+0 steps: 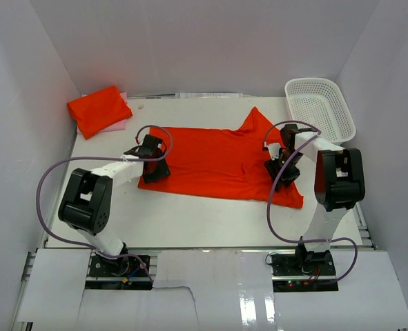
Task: Fold and stack the t-shirts
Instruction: Fold the flattened tshirt in 1/3 of the way
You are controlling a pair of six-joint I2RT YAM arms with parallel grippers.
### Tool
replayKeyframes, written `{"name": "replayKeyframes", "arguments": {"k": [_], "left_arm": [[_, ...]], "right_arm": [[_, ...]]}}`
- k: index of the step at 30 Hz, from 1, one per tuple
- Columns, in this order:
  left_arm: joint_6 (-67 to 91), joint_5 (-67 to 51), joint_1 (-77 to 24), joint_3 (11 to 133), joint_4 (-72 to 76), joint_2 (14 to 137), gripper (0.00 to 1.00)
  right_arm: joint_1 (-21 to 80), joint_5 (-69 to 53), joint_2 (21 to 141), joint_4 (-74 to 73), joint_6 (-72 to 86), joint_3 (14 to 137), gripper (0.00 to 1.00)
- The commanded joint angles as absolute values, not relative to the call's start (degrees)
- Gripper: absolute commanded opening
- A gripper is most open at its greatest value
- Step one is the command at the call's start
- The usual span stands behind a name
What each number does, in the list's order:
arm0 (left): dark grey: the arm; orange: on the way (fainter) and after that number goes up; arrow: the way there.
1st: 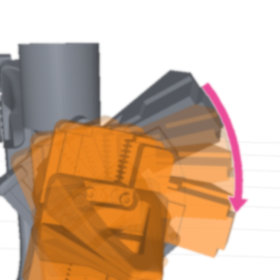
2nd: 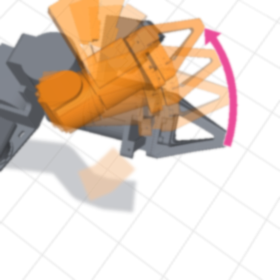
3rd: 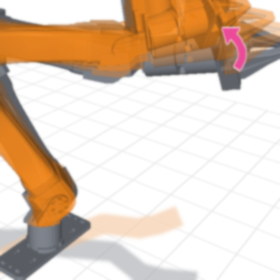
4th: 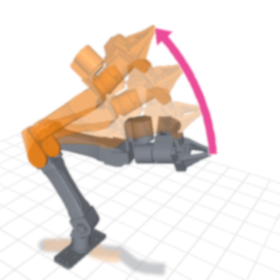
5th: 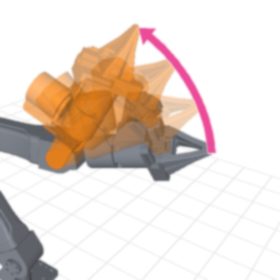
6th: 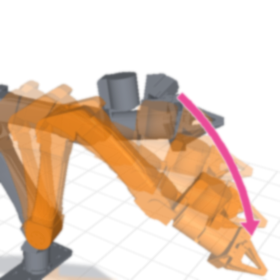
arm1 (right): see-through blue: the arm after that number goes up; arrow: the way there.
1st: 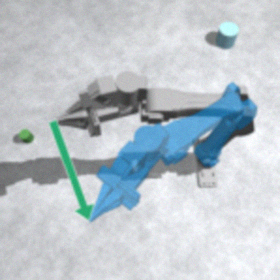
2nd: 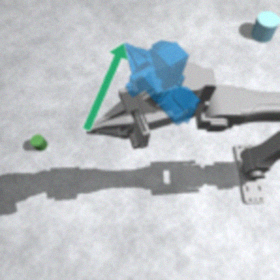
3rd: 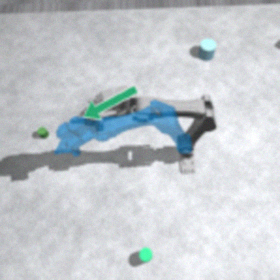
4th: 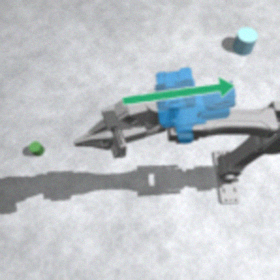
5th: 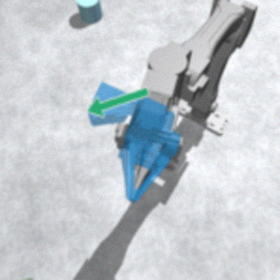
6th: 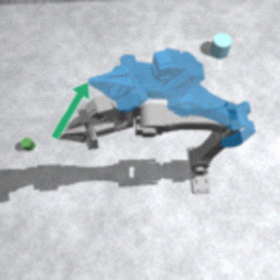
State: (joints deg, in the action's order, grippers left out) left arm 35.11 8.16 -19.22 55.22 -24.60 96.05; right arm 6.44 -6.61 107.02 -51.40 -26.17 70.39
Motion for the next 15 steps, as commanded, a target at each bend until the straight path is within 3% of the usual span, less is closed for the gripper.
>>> {"name": "replayKeyframes", "arguments": {"k": [1,15], "left_arm": [[40.34,7.56,-19.25,47.65,-35.60,95.20,0.64],[48.07,2.55,-19.69,36.04,-39.19,82.53,0.65]], "right_arm": [[6.32,-1.23,107.49,-49.31,-28.92,66.71,0.56],[7.56,-2.99,100.11,-47.99,-29.62,54.68,0.56]]}}
